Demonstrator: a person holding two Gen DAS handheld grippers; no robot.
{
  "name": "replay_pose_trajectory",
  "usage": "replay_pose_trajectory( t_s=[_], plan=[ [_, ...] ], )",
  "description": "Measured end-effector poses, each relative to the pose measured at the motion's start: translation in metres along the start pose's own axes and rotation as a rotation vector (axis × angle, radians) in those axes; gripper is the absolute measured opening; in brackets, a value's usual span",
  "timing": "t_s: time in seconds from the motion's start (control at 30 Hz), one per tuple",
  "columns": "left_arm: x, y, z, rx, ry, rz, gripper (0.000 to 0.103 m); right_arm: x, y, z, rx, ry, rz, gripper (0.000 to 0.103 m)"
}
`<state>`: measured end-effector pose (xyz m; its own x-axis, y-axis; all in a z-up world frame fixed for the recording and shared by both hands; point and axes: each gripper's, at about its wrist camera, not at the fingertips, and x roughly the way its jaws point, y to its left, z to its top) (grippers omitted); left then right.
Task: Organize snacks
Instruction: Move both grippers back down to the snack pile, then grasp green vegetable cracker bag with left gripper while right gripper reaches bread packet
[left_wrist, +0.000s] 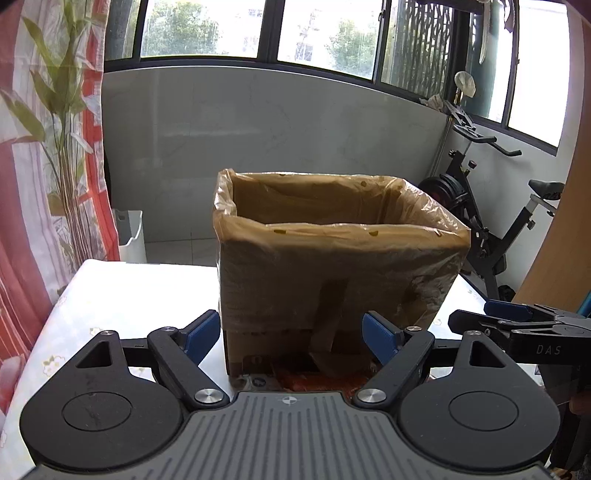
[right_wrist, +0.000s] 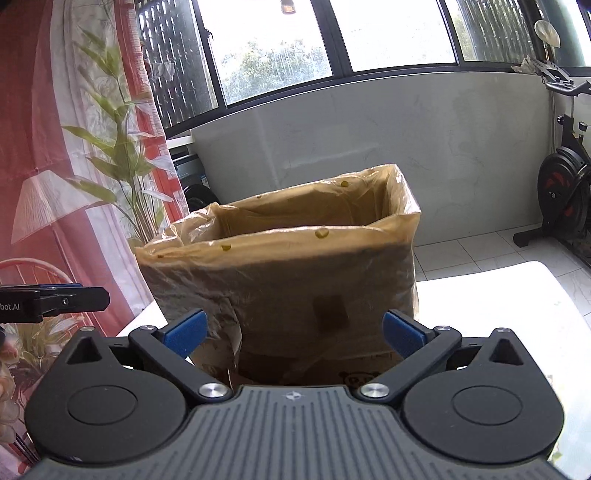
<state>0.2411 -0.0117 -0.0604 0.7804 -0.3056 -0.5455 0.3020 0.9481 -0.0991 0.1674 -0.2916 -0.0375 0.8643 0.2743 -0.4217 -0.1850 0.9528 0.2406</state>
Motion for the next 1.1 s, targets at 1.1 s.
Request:
replay_pose_trajectory(
  t_s=[1.1],
  plan=[
    [0.031,0.016,-0.132,-0.587,0.347,-0.167,0.092,-0.015,0.009,-0.123,-0.167,0.310,-0.084,0.103]
  ],
)
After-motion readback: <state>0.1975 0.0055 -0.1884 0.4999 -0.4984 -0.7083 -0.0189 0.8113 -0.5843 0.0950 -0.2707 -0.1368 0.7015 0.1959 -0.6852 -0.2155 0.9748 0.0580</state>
